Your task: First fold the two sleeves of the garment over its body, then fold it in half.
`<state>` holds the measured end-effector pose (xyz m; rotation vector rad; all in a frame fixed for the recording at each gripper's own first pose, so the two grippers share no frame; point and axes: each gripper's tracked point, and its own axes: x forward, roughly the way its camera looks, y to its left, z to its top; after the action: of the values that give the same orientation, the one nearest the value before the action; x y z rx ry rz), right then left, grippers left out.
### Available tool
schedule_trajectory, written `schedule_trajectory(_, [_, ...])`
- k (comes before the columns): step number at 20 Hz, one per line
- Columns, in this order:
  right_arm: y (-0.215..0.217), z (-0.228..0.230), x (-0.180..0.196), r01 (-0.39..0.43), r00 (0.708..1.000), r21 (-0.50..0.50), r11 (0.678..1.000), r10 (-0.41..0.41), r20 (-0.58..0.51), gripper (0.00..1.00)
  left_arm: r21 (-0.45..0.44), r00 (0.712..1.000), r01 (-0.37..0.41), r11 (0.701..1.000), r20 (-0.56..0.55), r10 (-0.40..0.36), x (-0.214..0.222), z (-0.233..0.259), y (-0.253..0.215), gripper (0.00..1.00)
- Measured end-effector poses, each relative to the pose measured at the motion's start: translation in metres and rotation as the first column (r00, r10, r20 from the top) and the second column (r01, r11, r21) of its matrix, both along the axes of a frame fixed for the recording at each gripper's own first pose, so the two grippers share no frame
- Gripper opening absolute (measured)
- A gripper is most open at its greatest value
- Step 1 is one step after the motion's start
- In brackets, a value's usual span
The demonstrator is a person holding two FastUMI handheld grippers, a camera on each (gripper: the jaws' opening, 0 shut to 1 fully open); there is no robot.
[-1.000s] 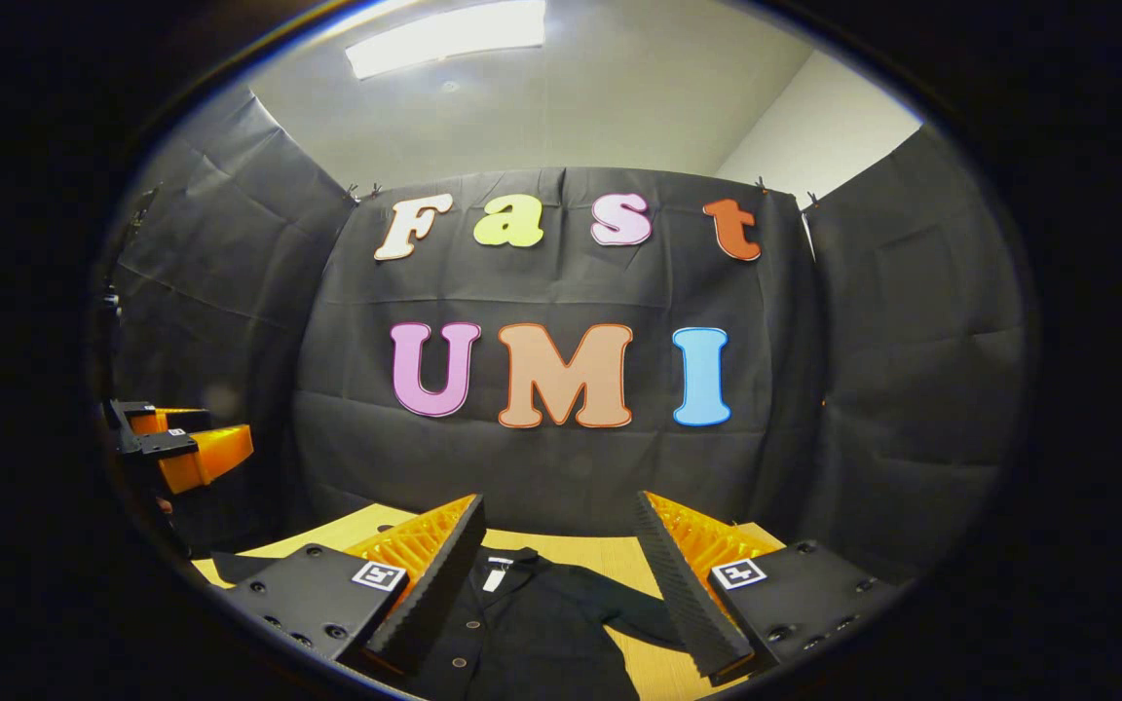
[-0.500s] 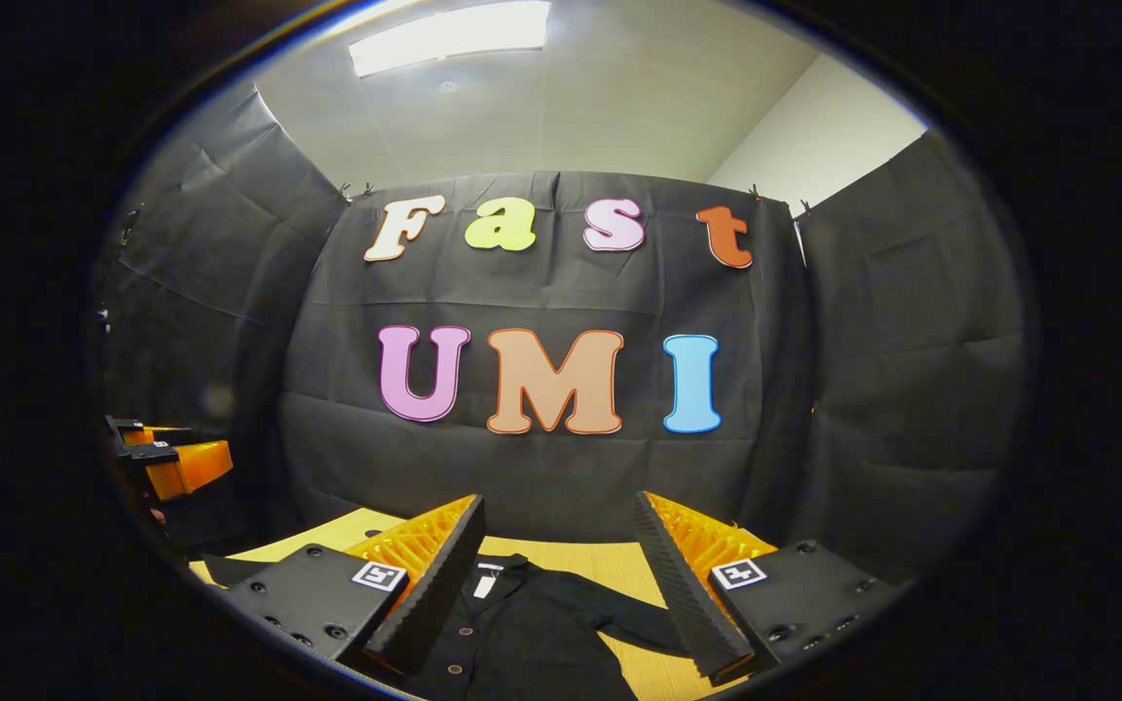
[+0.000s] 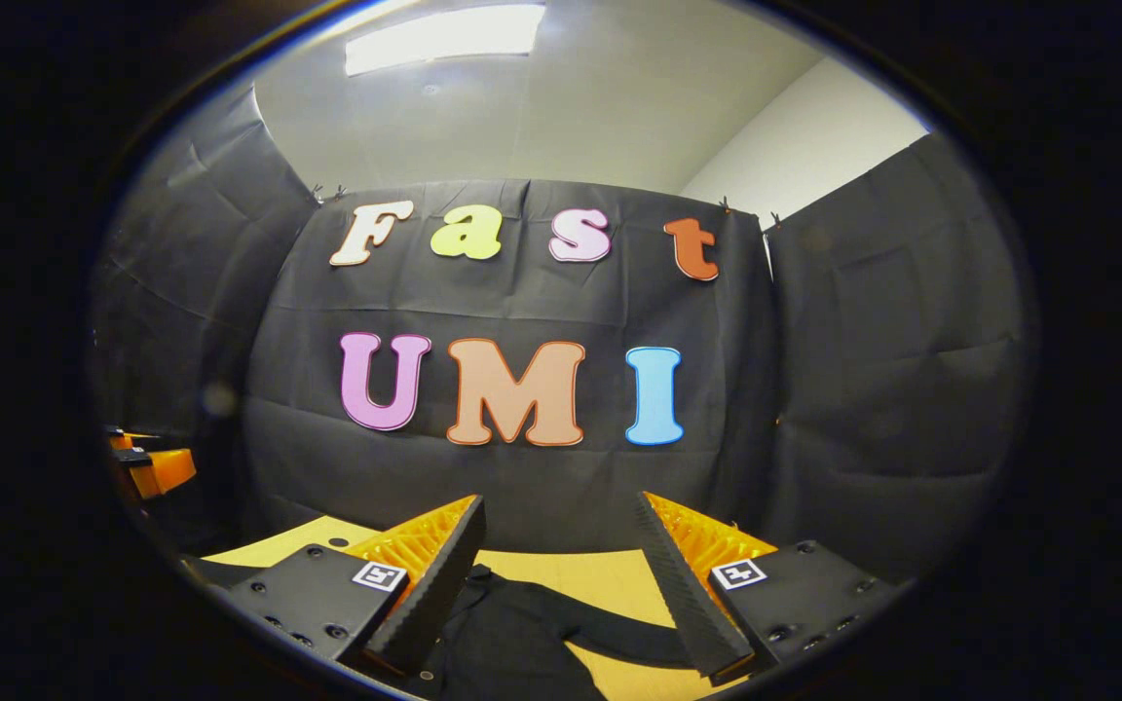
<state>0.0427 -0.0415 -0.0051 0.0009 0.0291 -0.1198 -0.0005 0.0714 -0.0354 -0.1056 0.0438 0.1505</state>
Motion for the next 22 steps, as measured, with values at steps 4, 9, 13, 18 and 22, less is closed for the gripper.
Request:
schedule_trajectory(4, [-0.021,-0.008,0.017,-0.012,1.000,-0.010,1.000,0.012,-0.028,0.98,0.003,1.000,0.001,1.000,-0.015,-0.001,0.011,-0.006,-0.015,0.92])
schedule_trajectory(9, [-0.062,-0.027,0.045,-0.038,0.993,-0.067,0.997,0.030,-0.111,0.98,0.033,1.000,-0.018,0.999,0.008,0.018,0.019,0.002,-0.025,0.92])
schedule_trajectory(13, [-0.108,-0.059,0.063,-0.061,0.971,-0.082,0.995,0.040,-0.237,0.99,0.057,0.999,-0.048,0.997,0.001,0.048,0.023,0.004,-0.027,0.92])
schedule_trajectory(18, [-0.191,-0.128,0.076,-0.048,0.902,-0.148,0.988,-0.021,-0.432,0.98,0.089,0.995,-0.092,0.992,-0.036,0.095,0.025,-0.003,-0.031,0.93])
schedule_trajectory(22, [-0.228,-0.193,0.070,-0.080,0.811,-0.147,0.986,-0.021,-0.584,0.98,0.113,0.992,-0.100,0.988,-0.061,0.108,0.029,-0.007,-0.050,0.92])
